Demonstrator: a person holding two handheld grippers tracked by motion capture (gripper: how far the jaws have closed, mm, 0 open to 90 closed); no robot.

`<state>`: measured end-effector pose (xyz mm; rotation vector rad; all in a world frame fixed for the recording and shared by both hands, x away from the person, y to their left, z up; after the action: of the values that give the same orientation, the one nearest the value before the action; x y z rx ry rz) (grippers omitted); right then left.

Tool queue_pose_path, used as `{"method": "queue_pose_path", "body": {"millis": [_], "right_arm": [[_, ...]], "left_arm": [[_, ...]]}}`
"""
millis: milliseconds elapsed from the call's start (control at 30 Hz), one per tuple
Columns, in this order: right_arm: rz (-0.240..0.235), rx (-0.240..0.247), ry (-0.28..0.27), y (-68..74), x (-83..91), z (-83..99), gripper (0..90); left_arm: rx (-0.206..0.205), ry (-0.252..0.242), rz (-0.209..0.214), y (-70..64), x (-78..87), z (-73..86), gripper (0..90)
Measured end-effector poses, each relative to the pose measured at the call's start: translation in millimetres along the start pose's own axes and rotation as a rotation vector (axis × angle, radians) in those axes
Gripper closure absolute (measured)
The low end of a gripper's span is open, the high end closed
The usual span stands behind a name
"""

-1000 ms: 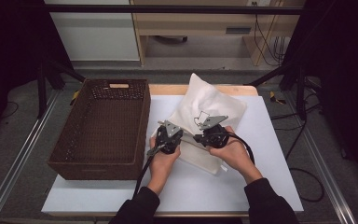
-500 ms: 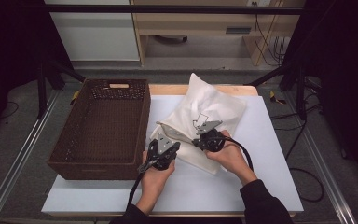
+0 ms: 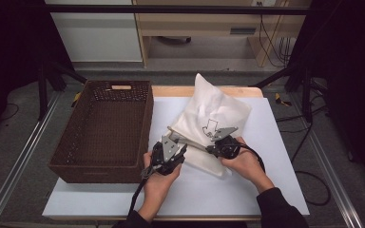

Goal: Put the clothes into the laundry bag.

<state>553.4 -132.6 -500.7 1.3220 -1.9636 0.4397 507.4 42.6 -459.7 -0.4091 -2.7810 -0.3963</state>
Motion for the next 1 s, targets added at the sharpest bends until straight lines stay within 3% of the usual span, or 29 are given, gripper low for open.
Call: {"method": "queue_pose_path", "body": {"millis": [67, 200, 367, 467, 600, 667, 833, 1000], "right_arm": [[0.002, -0.007, -0.004, 0.0, 3.3, 1.8, 89.1], [0.008, -0.004, -0.001, -0.8, 10.1, 5.8, 89.1], [0.014, -0.015, -0.005, -4.1, 21.6, 11.5, 89.1], [0.02, -0.022, -0.009, -6.5, 27.1, 14.2, 89.1], [0.017, -0.025, -0.007, -8.5, 33.0, 16.9, 89.1], [0.018, -0.022, -0.008, -9.3, 36.3, 18.0, 89.1], [0.013, -0.026, -0.026, -10.9, 45.8, 18.0, 89.1], [0.013, -0.018, -0.031, -7.9, 45.0, 13.6, 88.9]], "left_arm": [[-0.005, -0.011, -0.027, 3.9, 2.3, -0.1, 45.2], [-0.012, -0.018, -0.046, 6.2, 3.6, 1.9, 39.4], [-0.03, -0.027, -0.083, 6.9, -1.6, 6.2, 36.7], [-0.055, 0.016, -0.091, 4.5, -8.4, 13.1, 37.6], [-0.044, 0.081, -0.106, 2.3, -20.2, 23.6, 46.5], [-0.066, 0.093, -0.111, 1.7, -23.6, 27.9, 50.8], [-0.022, 0.125, -0.06, -3.0, -22.4, 30.6, 75.7], [-0.018, 0.125, 0.004, -14.4, -13.1, 26.5, 84.1]]}}
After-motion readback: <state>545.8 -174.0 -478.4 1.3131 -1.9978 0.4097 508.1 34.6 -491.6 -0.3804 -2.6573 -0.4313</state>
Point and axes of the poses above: each handheld gripper's, and its own axes: x roughly backward along the jaws, z roughly out of its underside, y roughly to its left, the point moved 6 cm from there along -x, roughly forward along the jaws, and after that the axes turned 15 degrees about -z, right-handed, at the moved point
